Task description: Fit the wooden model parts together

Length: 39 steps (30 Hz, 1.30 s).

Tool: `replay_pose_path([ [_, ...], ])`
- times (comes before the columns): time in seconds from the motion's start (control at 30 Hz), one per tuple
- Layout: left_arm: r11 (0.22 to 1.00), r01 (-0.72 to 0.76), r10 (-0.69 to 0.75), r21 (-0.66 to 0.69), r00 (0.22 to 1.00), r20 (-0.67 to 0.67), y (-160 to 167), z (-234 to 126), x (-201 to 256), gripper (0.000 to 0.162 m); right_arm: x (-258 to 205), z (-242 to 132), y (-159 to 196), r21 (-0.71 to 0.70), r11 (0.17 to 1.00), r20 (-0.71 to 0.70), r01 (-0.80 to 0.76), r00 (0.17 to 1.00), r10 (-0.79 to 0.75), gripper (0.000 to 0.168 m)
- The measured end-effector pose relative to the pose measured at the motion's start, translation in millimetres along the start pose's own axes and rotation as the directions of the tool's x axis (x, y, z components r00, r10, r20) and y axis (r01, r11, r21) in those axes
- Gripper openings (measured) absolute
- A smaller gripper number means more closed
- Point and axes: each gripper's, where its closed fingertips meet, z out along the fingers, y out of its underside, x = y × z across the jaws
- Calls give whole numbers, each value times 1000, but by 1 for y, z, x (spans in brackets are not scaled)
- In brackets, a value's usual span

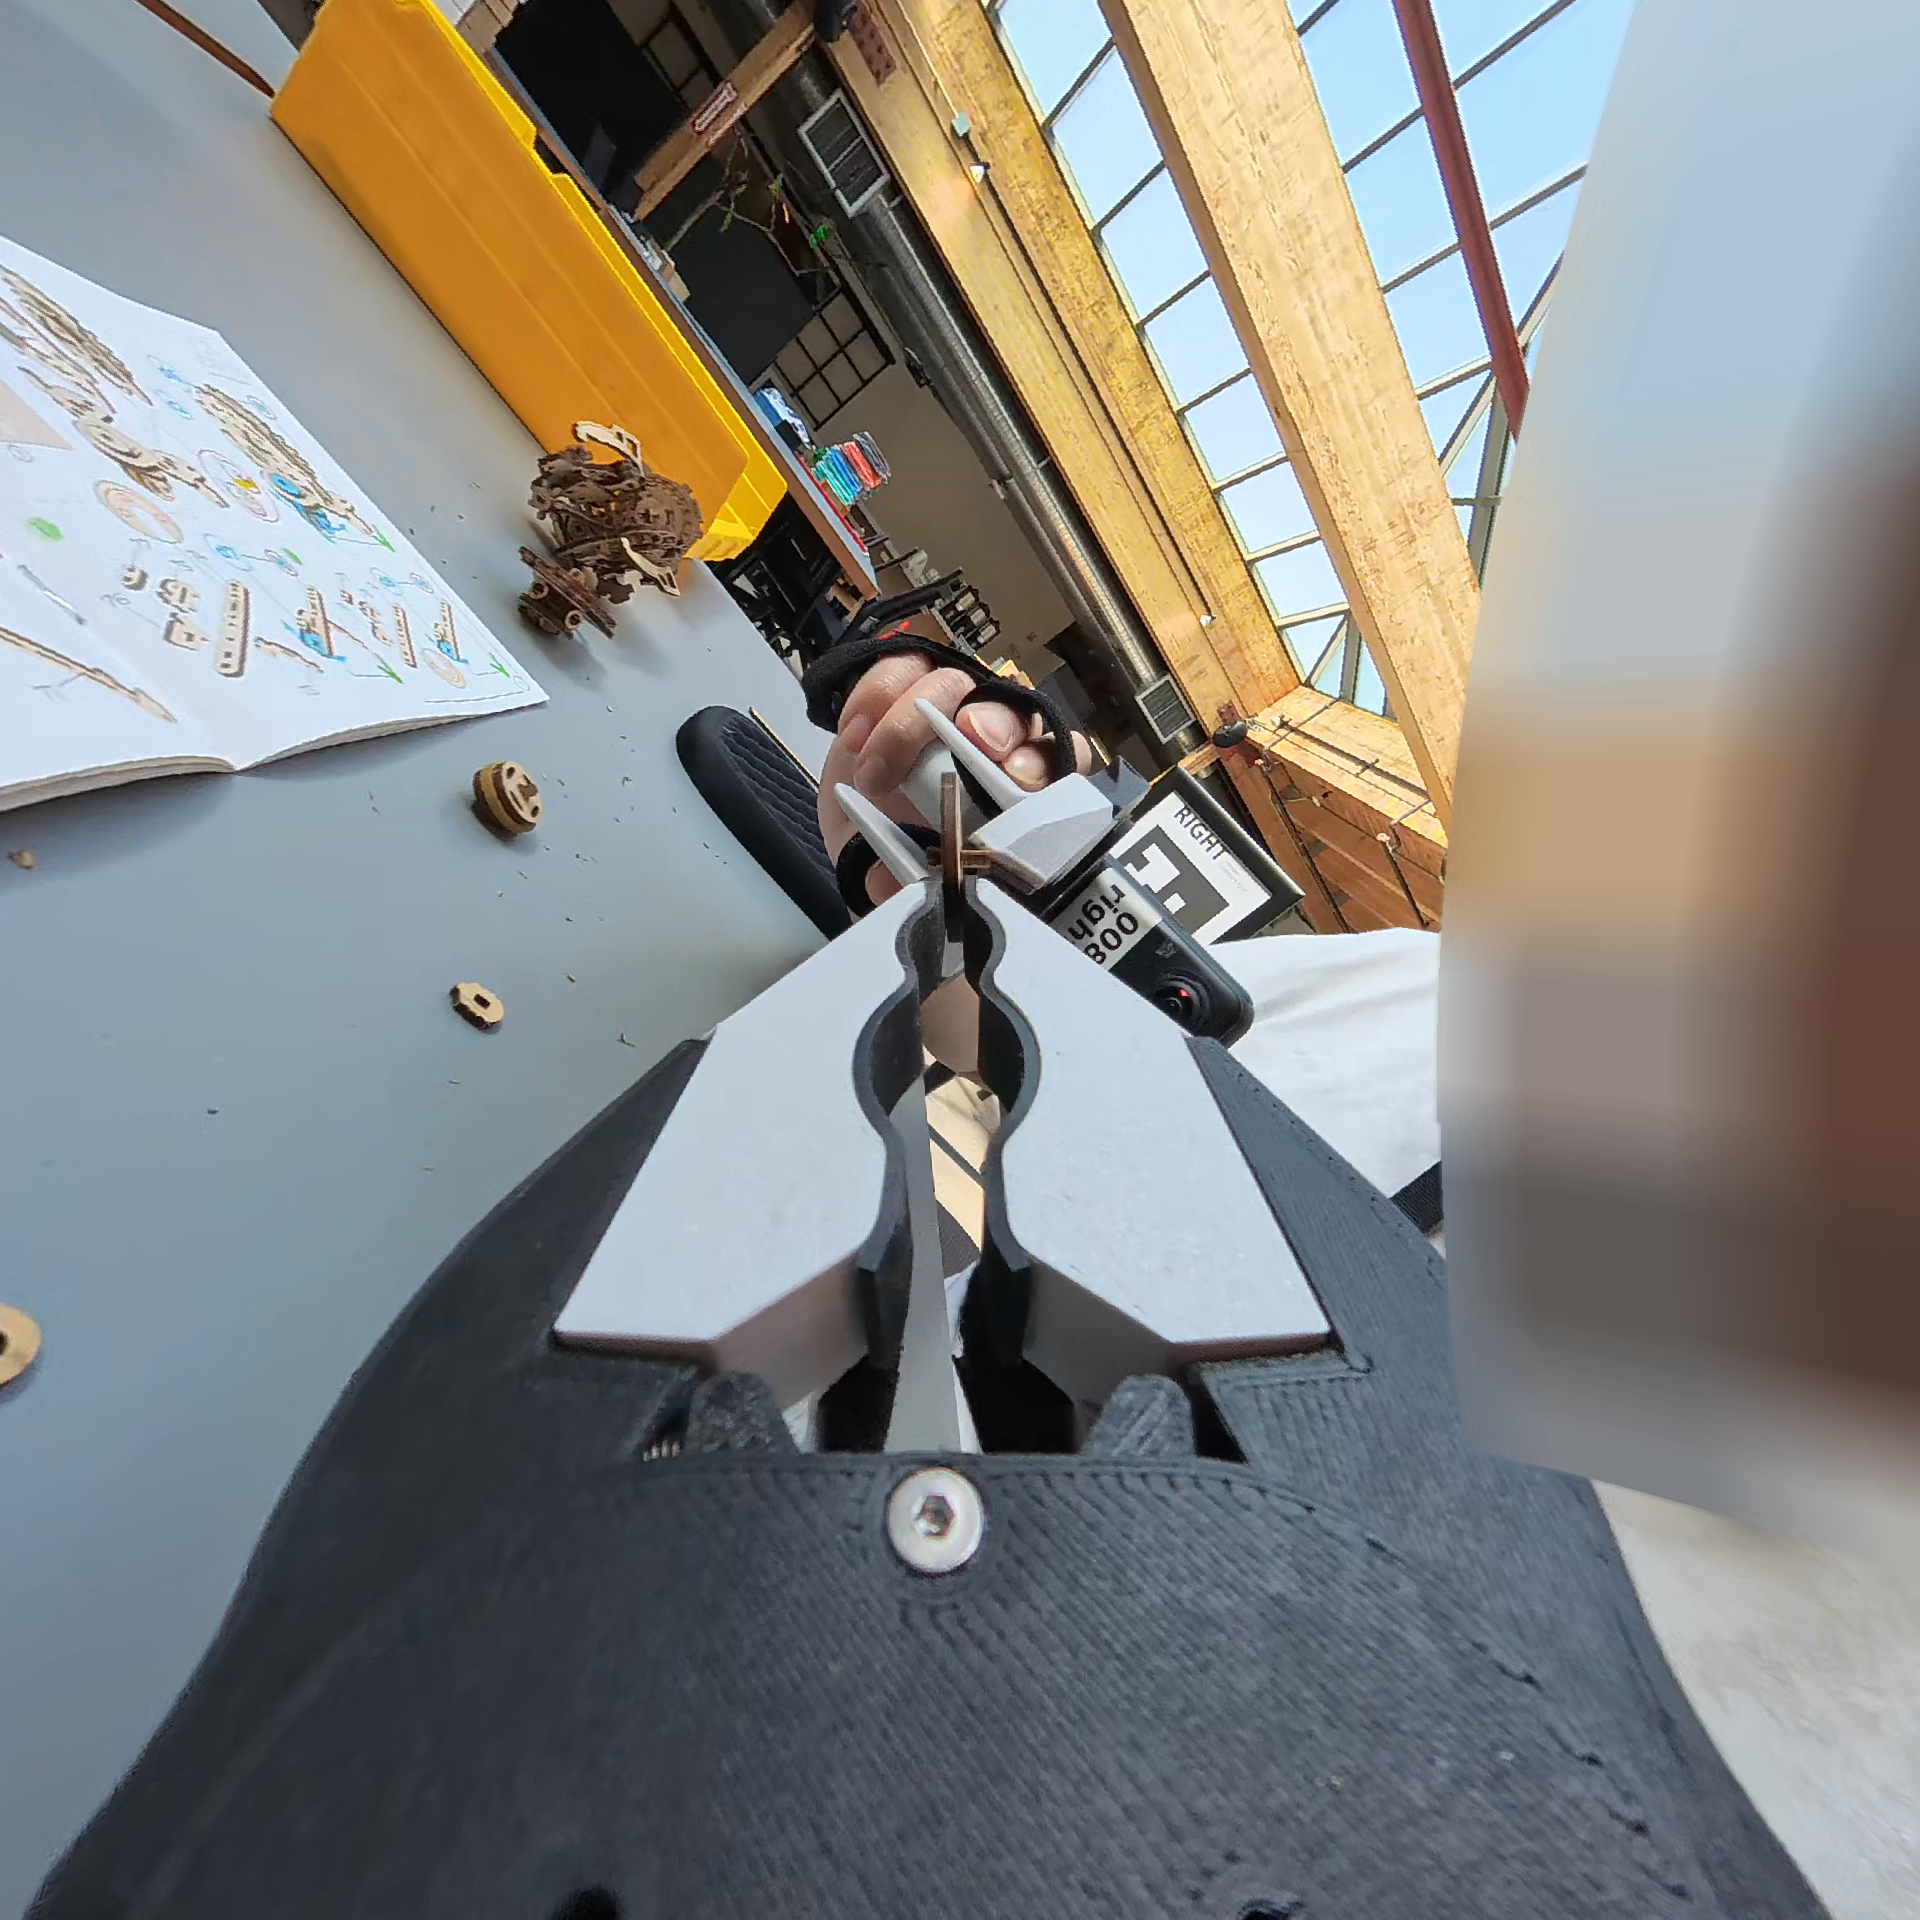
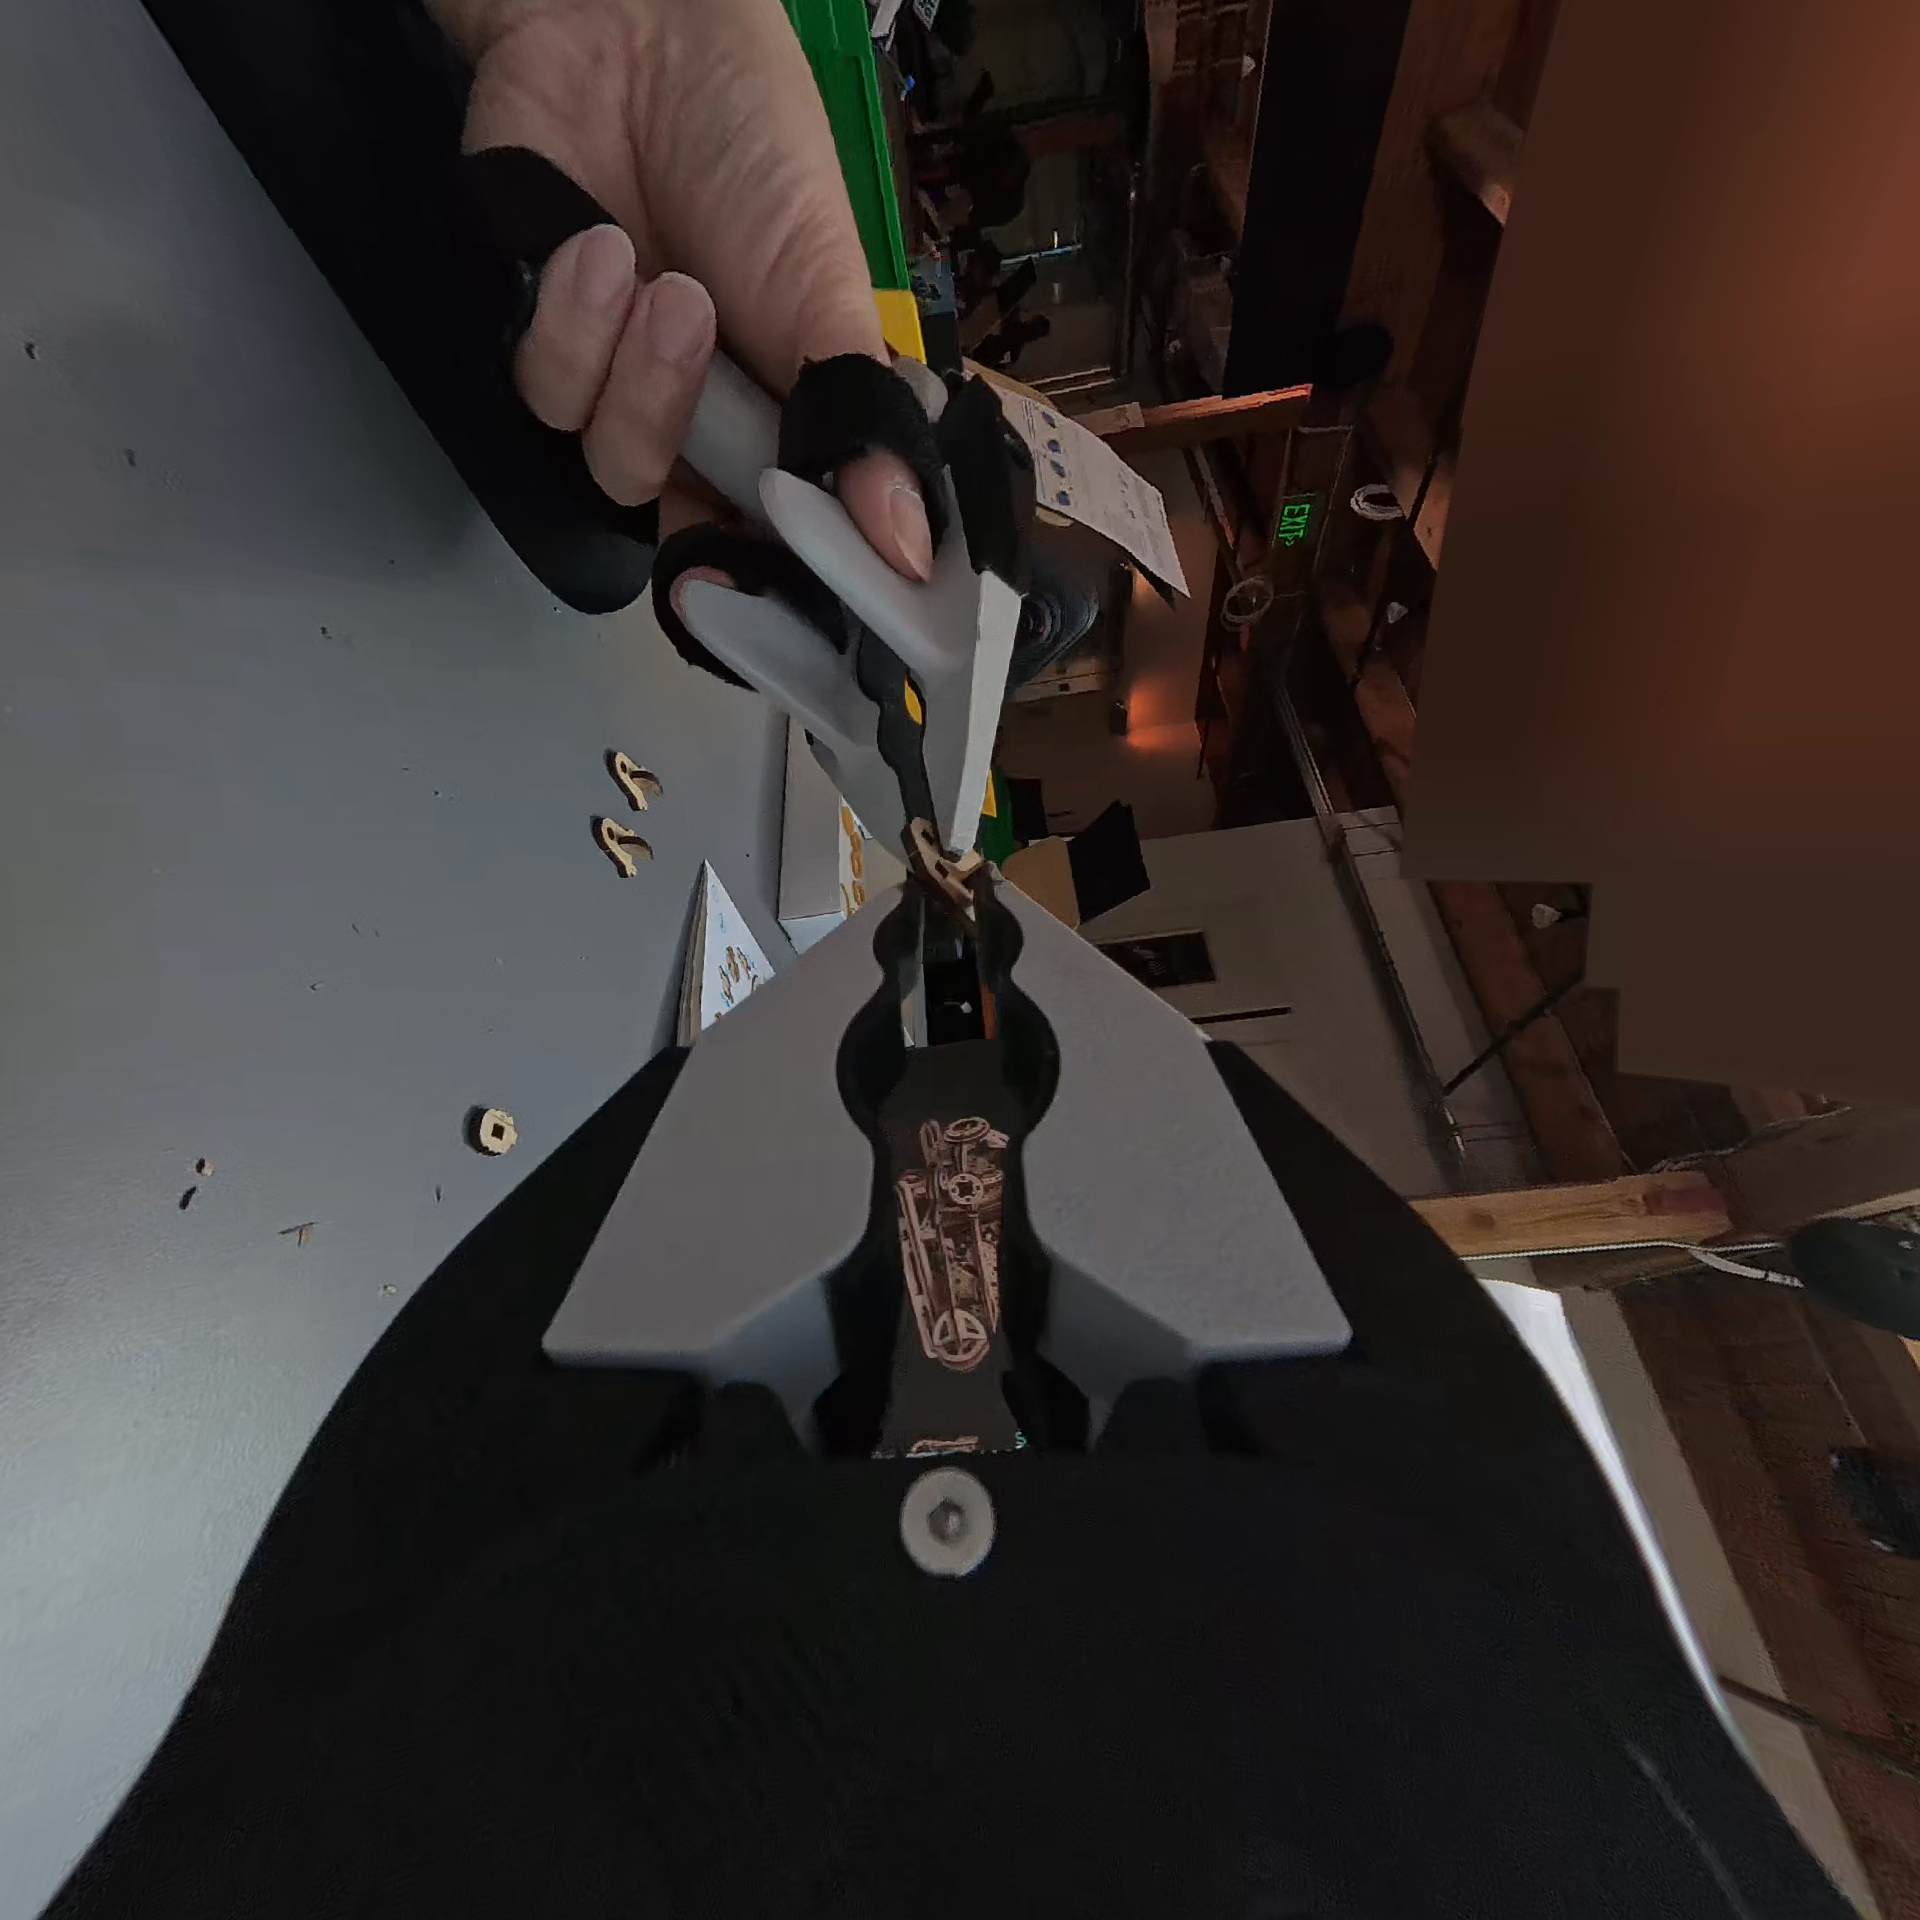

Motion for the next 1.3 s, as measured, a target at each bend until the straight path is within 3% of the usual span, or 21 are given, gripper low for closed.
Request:
replay_pose_path([
  [0.07,999,35,-35,17,999,28,-2,-4,-8,0,-7,1,3,16,988,87,-154,985,152,13],
  [0.13,999,37,-39,23,994,103,-2,-8,-21,0,-13,-1,5,7,919,212,-395,898,385,12],
  [0.23,1000,-6,5,7,972,236,-1,-11,-39,1,-6,2,12,-95,651,282,-753,607,743,19],
  [0.3,999,-43,45,-12,952,304,-1,-12,-47,1,-13,9,24,-223,505,271,-834,445,854,23],
  [0.33,998,-55,60,-22,943,327,0,-11,-49,1,-22,11,27,-284,480,270,-830,411,871,24],
  [0.47,996,-82,93,-46,923,374,2,-10,-55,1,-34,17,38,-361,510,204,-781,467,860,10],
  [0.53,995,-90,104,-52,915,389,3,-10,-56,1,-37,19,33,-373,508,224,-776,456,861,5],
  [0.8,995,-79,95,-55,899,427,4,-12,-63,1,-44,25,39,-452,539,173,-710,523,834,4],
  [1.03,993,-72,104,-88,890,445,9,-11,-67,1,-49,23,38,-481,520,201,-705,489,849,4],
  [1.2,994,-59,94,-95,903,419,11,-10,-64,1,-49,21,36,-463,563,226,-684,524,821,3],
  [1.3,991,-55,96,-118,923,372,14,-7,-57,8,-49,18,33,-474,519,245,-711,460,853,2],
])
